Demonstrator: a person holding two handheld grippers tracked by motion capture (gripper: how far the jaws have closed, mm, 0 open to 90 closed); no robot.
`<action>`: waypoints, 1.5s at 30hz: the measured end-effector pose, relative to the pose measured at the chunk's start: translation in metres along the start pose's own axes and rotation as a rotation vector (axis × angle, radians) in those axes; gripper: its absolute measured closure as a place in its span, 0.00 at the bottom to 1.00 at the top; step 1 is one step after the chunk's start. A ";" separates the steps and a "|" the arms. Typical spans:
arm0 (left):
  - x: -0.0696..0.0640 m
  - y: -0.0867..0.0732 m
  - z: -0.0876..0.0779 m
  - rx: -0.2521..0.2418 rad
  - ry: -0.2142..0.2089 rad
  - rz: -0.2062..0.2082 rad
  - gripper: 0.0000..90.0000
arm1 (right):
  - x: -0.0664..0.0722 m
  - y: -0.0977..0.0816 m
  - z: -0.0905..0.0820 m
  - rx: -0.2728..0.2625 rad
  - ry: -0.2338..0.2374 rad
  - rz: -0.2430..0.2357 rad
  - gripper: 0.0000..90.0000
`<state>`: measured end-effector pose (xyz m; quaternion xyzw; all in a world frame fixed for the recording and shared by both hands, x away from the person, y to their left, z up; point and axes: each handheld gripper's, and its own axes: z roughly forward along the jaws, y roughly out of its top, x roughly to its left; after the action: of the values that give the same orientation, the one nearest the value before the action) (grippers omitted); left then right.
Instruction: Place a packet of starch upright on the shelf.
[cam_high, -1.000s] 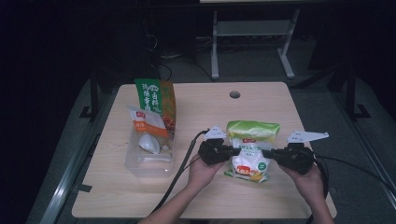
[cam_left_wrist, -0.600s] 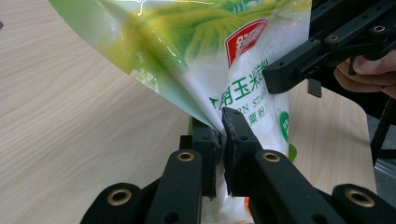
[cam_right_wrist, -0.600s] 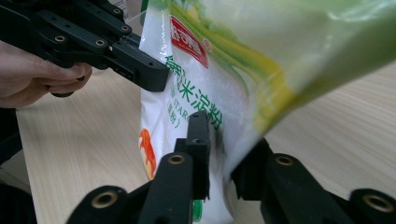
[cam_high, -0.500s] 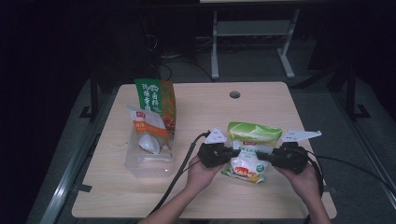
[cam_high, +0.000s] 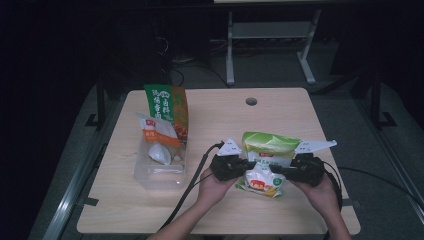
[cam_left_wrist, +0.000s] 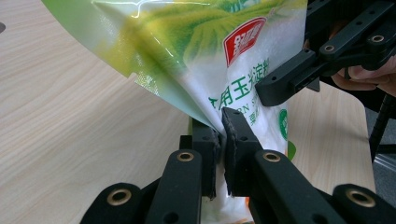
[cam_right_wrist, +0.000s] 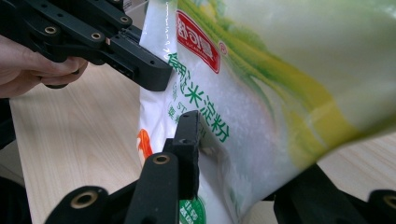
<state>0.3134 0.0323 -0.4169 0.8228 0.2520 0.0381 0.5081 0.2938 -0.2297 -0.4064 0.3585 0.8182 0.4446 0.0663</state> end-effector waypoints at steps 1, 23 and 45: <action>0.000 0.000 0.000 0.001 -0.001 0.001 0.94 | 0.000 0.000 0.000 0.001 -0.001 -0.003 0.79; -0.004 -0.009 -0.022 0.027 0.024 0.054 0.66 | 0.003 0.000 -0.003 -0.027 0.003 0.003 0.96; -0.021 -0.041 -0.067 0.037 0.036 0.096 0.46 | 0.017 0.022 -0.001 -0.011 0.025 -0.021 0.98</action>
<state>0.2582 0.0919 -0.4155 0.8423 0.2220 0.0725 0.4858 0.2925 -0.2120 -0.3849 0.3439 0.8203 0.4526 0.0628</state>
